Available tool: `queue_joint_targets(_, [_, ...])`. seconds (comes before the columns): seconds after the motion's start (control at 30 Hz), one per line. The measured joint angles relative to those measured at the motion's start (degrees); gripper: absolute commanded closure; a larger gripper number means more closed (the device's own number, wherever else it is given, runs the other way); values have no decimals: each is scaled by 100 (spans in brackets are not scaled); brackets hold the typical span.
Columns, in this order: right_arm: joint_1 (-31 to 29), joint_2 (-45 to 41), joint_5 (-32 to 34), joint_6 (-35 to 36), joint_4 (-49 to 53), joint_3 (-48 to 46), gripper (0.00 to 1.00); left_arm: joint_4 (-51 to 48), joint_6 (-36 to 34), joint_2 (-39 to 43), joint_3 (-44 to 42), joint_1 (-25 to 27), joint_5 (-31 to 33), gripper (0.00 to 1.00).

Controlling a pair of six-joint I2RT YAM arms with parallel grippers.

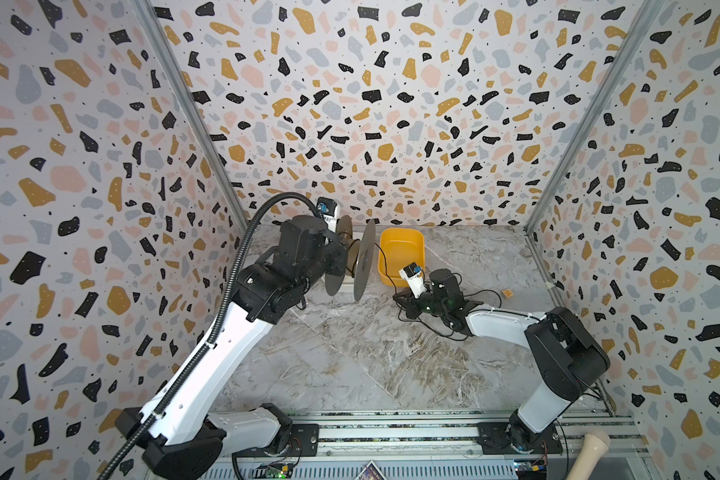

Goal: Wrap the cables

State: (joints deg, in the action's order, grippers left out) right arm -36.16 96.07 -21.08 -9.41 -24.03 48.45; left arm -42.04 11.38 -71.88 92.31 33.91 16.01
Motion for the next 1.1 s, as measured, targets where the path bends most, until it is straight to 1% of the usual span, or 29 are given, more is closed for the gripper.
queue_joint_targets(0.17, [-417,7,481,-24,4,-160,100,-81,385,-431,446,-122,275,100])
queue_joint_targets(0.37, [-1021,13,1207,81,101,-160,100,-83,776,-595,487,-264,361,100])
queue_joint_targets(0.53, [-1547,13,1720,275,330,-39,100,-103,984,-752,474,-302,658,100])
queue_joint_targets(0.7, [-2122,68,2205,455,713,328,100,105,1126,-776,153,-313,1051,100])
queue_joint_targets(0.8, [-2422,116,2387,485,909,553,100,190,1191,-822,-33,-317,1307,100])
queue_joint_targets(1.1, [-2975,48,2754,501,1342,1038,100,557,1335,-922,-533,-334,1668,100])
